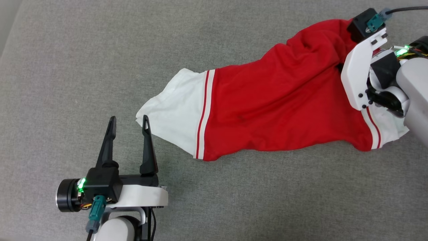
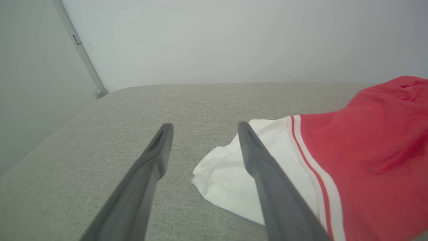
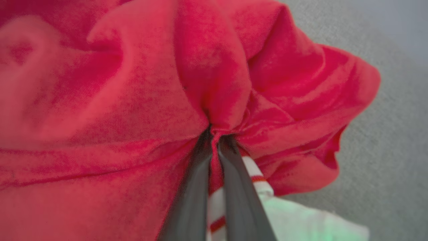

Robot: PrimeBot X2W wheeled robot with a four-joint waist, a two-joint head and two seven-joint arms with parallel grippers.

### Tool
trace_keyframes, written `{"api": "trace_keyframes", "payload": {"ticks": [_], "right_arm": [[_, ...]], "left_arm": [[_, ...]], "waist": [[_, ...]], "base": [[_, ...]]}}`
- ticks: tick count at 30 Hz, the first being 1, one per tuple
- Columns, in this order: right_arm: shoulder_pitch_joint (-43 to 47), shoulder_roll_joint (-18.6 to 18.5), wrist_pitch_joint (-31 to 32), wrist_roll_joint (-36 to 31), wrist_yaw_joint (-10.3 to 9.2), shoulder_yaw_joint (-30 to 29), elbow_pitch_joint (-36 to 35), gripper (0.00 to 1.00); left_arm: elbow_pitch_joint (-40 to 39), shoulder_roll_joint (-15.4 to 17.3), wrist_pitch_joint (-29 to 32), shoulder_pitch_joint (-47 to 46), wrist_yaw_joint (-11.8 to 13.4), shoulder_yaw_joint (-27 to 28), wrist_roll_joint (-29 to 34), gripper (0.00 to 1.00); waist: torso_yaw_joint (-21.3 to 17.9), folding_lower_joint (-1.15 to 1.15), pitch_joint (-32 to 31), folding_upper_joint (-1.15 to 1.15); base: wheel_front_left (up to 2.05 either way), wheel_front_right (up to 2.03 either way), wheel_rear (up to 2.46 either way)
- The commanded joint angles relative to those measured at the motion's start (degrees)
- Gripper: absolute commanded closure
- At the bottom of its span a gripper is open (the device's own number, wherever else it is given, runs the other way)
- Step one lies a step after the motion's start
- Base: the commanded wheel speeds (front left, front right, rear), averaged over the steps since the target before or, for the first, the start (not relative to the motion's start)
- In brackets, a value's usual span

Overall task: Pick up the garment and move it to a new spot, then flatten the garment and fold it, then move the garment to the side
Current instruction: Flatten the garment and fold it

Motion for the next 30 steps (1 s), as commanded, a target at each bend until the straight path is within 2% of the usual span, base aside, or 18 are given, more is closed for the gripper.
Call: {"api": "trace_keyframes", "payload": {"ticks": [1, 7, 11, 16, 21, 24, 30], "right_arm": [[3.25, 0.27, -0.12, 0.11, 0.2, 2.19, 0.35, 0.0], [0.21, -6.0, -5.11, 0.11, 0.09, 3.92, -7.13, 0.0], [-1.45, -12.7, -3.26, 2.94, 0.09, 4.65, -15.35, 0.0], [-3.61, -22.44, 5.45, 8.64, 0.09, 5.04, -25.56, 0.0], [-4.52, -28.32, 17.48, 13.23, 0.09, 5.34, -29.85, 0.0], [-3.74, -29.31, 22.69, 15.46, 0.09, 5.43, -28.56, 0.0], [-1.79, -26.32, 25.08, 17.26, 0.1, 3.98, -22.58, 0.0]], "left_arm": [[0.29, -0.34, -0.3, 0.26, -0.18, 0.59, 0.45, 0.0], [0.71, -0.68, -0.3, 2.75, -0.75, 2.59, 1.37, 0.0], [0.58, -0.97, -0.3, 4.39, -1.22, 3.38, 1.83, 0.0], [0.07, -1.39, -0.3, 5.35, -2.05, 3.75, 2.33, 0.0], [-0.42, -1.75, -0.3, 4.75, -3.01, 4.1, 2.68, 0.0], [-0.52, -1.95, -0.3, 4.02, -3.48, 4.2, 2.81, 0.0], [-0.36, -2.26, -0.3, 2.36, -4.35, 3.76, 3.23, 0.0]], "waist": [[-0.67, 0.0, -0.77, 0.0], [-3.2, 0.0, -4.67, 0.0], [-4.63, 0.0, -6.5, 0.0], [-5.45, 0.0, -6.92, 0.0], [-5.3, 0.0, -5.81, 0.0], [-4.68, 0.0, -4.77, 0.0], [-2.65, 0.0, -1.7, 0.0]], "base": [[0.0, 0.0, 0.0], [0.0, 0.0, 0.0], [0.0, 0.0, 0.0], [0.0, 0.0, 0.0], [0.0, 0.0, 0.0], [0.0, 0.0, 0.0], [0.0, 0.0, 0.0]]}}
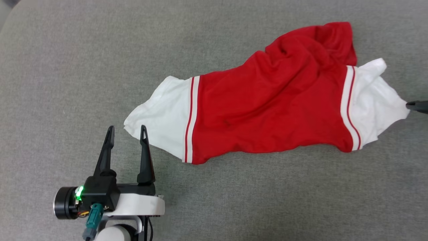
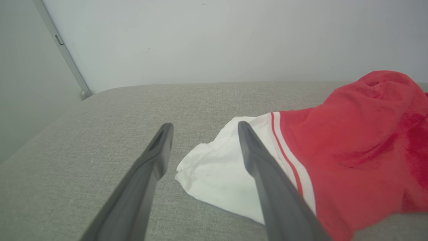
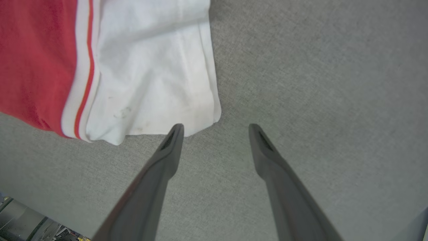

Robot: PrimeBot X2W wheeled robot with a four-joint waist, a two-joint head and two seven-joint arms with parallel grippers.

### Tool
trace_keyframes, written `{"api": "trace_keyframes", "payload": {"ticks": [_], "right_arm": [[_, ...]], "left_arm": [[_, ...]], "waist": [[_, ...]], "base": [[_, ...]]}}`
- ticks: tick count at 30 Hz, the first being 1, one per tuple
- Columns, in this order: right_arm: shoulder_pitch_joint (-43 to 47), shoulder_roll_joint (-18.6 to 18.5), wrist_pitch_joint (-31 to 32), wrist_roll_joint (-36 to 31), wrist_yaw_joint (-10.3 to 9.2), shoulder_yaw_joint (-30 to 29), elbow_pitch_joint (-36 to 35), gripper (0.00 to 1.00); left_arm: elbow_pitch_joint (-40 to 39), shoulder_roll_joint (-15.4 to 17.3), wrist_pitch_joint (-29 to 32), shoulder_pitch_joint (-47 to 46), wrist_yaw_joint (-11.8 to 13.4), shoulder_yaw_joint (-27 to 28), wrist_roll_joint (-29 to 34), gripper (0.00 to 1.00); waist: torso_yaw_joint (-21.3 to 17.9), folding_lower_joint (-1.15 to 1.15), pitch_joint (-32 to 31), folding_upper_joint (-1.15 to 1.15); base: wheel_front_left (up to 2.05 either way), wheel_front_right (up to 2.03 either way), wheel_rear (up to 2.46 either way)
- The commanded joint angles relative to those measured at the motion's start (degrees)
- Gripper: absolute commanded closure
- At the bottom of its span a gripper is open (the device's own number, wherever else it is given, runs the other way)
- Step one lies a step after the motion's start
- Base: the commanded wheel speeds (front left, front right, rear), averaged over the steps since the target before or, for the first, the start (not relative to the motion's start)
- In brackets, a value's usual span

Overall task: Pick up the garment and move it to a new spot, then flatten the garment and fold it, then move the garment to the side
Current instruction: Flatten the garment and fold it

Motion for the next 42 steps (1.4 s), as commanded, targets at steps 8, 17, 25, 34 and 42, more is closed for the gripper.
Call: {"api": "trace_keyframes", "payload": {"ticks": [8, 17, 25, 34, 42], "right_arm": [[6.9, 6.1, -2.17, 0.55, -0.02, -0.47, 6.8, 0.0], [11.07, 8.74, -8.05, 0.37, 0.07, -0.76, 6.59, 1.0], [10.41, 3.05, -13.66, -1.47, -0.02, -1.02, -2.31, 1.0], [16.38, -5.92, -21.23, -0.54, -0.03, -2.73, -14.69, 1.0], [21.22, -7.11, -24.94, -1.67, -0.03, -4.99, -17.84, 1.0]], "left_arm": [[0.47, -0.46, -0.29, -2.6, -0.61, -0.13, 0.45, 0.0], [1.72, 0.11, -0.29, -2.8, -0.86, 2.22, 1.04, 0.0], [4.98, 5.08, -0.29, -4.02, -3.54, 5.77, 0.54, 0.0], [6.22, 15.18, 13.01, -11.04, -10.71, 7.07, -1.22, 0.0], [5.79, 25.75, 36.87, -18.05, -15.24, 2.85, -11.59, 0.0]], "waist": [[2.59, 0.0, 3.98, 0.0], [0.11, 0.0, 1.29, 0.0], [-3.48, 0.0, -5.16, 0.0], [-7.12, 0.0, -7.13, 0.0], [-9.74, 0.0, -6.38, 0.0]], "base": [[0.0, 0.0, 0.0], [0.0, 0.0, 0.0], [0.0, 0.0, 0.0], [0.0, 0.0, 0.0], [0.0, 0.0, 0.0]]}}
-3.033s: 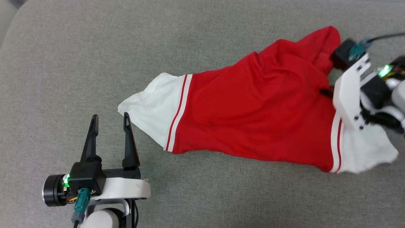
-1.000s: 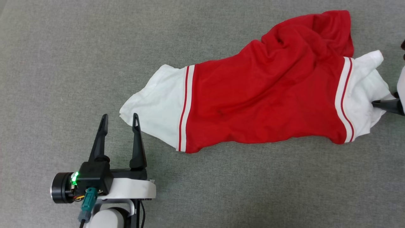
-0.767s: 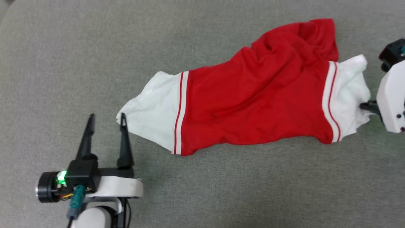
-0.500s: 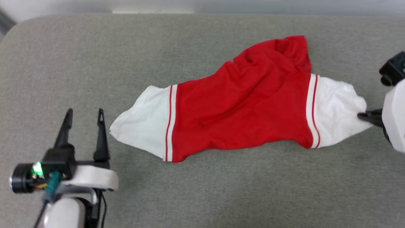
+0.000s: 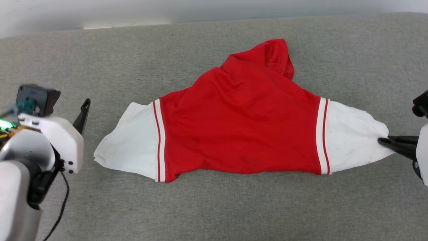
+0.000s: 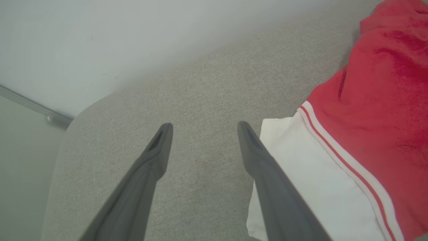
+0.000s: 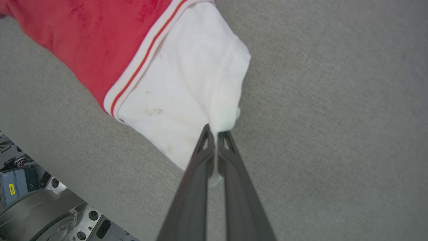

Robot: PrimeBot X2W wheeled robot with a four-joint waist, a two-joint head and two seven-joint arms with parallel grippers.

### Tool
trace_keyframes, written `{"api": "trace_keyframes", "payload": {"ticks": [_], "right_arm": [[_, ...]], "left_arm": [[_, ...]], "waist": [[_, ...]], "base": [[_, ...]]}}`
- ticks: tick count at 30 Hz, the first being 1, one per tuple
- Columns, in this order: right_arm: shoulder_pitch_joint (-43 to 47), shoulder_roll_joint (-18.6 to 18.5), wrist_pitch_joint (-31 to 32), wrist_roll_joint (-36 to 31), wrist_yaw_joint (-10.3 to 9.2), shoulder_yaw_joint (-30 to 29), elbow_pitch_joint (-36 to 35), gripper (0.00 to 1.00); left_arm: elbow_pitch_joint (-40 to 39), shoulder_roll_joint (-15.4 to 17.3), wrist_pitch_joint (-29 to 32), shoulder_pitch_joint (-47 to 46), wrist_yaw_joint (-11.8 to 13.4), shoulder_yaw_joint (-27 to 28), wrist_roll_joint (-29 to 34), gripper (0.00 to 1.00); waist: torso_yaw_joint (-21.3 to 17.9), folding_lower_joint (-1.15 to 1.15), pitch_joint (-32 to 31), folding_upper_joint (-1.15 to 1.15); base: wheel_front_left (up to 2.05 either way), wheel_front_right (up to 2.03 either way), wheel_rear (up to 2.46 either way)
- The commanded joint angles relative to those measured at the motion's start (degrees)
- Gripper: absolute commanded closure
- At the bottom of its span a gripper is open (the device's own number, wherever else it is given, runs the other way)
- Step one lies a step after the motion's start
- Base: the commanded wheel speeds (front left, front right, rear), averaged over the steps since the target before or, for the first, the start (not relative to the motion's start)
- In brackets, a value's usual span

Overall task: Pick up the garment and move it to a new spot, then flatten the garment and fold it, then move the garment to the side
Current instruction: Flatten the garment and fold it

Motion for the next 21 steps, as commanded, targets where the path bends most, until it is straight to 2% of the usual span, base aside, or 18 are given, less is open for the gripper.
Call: {"api": "trace_keyframes", "payload": {"ticks": [1, 5, 11, 16, 21], "right_arm": [[1.08, 0.4, -0.32, -0.35, -0.04, -0.5, -0.13, 1.0], [2.03, 1.41, -0.16, -1.35, -0.04, -1.75, -0.24, 1.0], [2.23, 3.32, 0.86, -2.58, -0.04, -3.67, -0.24, 1.0], [1.53, 5.14, 1.84, -3.67, -0.04, -4.86, -0.3, 1.0], [0.71, 7.47, 2.82, -5.03, -0.04, -5.55, -0.01, 1.0]], "left_arm": [[0.09, 1.53, 3.42, -1.31, -0.12, -1.19, -2.54, 0.0], [-1.47, 8.52, 16.67, -4.44, -0.17, -6.89, -14.32, 0.0], [-2.43, 16.88, 30.19, -8.33, -0.17, -13.8, -25.49, 0.0], [-0.8, 19.78, 36.15, -11.09, -0.18, -19.66, -29.7, 0.0], [3.55, 19.84, 37.49, -13.15, -0.18, -24.55, -31.11, 0.0]], "waist": [[-0.49, 0.0, 0.34, 0.0], [-1.44, 0.0, 1.04, 0.0], [-2.62, 0.0, 2.64, 0.0], [-3.58, 0.0, 4.35, 0.0], [-4.73, 0.0, 6.19, 0.0]], "base": [[0.0, 0.0, 0.0], [0.0, 0.0, 0.0], [0.0, 0.0, 0.0], [0.0, 0.0, 0.0], [0.0, 0.0, 0.0]]}}
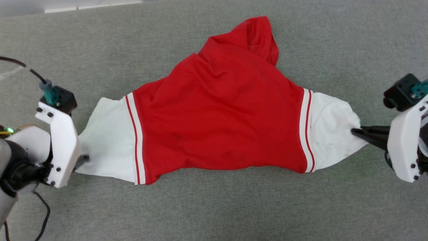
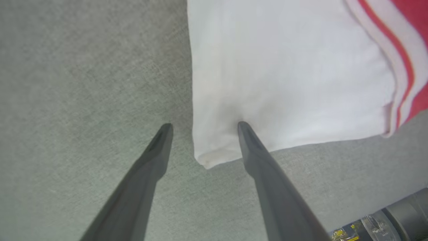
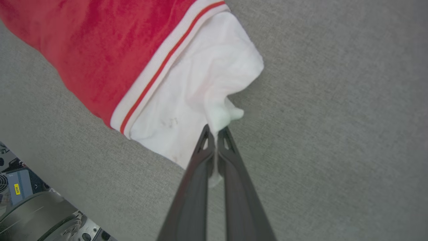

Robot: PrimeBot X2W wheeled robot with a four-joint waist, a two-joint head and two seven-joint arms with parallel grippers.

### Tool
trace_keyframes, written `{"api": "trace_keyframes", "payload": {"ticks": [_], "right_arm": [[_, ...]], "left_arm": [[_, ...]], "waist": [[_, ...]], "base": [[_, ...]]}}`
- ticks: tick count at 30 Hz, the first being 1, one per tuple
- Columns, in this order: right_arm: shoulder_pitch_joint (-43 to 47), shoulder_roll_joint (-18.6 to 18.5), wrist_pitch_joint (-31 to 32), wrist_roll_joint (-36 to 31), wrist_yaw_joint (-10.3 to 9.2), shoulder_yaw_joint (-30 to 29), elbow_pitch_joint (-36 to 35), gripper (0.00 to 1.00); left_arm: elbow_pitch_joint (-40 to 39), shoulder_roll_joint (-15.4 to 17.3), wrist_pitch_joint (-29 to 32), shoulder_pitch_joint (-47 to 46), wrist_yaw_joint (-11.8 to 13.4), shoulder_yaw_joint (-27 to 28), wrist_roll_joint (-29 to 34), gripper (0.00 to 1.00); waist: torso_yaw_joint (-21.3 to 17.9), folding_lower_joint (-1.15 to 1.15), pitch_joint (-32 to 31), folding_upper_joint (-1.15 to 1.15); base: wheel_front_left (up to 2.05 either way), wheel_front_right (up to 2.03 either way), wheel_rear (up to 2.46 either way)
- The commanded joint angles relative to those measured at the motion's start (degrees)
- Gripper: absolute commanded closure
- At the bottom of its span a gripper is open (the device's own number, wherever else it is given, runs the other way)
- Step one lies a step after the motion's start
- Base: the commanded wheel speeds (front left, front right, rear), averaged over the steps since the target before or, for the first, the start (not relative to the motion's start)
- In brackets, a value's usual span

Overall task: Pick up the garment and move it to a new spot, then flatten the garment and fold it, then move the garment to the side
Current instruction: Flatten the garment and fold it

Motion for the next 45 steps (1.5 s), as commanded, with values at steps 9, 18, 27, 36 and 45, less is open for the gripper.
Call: {"api": "trace_keyframes", "payload": {"ticks": [9, 18, 27, 36, 45], "right_arm": [[-0.92, 2.96, 0.84, -1.28, -0.03, -0.31, 1.0, 1.0], [-0.49, 2.56, -0.99, -0.64, -0.04, -1.44, 1.74, 1.0], [-0.21, -0.09, -4.98, -0.91, -0.04, -6.43, 0.93, 1.0], [-4.44, 1.19, -8.29, -5.18, -0.04, -14.81, 1.44, 1.0], [-15.92, 6.72, -5.38, -13.59, -0.04, -21.12, 6.13, 1.0]], "left_arm": [[5.12, 1.44, 0.38, -0.67, 0.01, -9.61, -2.73, 0.94], [4.08, 1.4, -6.42, -4.41, 0.0, -10.74, -5.3, 1.0], [-1.35, 2.66, -16.66, -7.28, 0.0, -7.17, -6.25, 1.0], [-6.7, 1.39, -22.36, -13.77, 0.27, -2.26, -6.41, 1.0], [-3.29, -4.69, -26.86, -26.77, 0.41, -0.1, -2.92, 1.0]], "waist": [[-1.39, 0.0, 1.7, 0.0], [0.35, 0.0, -2.36, 0.0], [2.37, 0.0, -8.58, 0.0], [3.21, 0.0, -10.45, 0.0], [3.66, 0.0, -7.51, 0.0]], "base": [[0.0, 0.0, 0.0], [0.0, 0.0, 0.0], [0.0, 0.0, 0.0], [0.0, 0.0, 0.0], [0.0, 0.0, 0.0]]}}
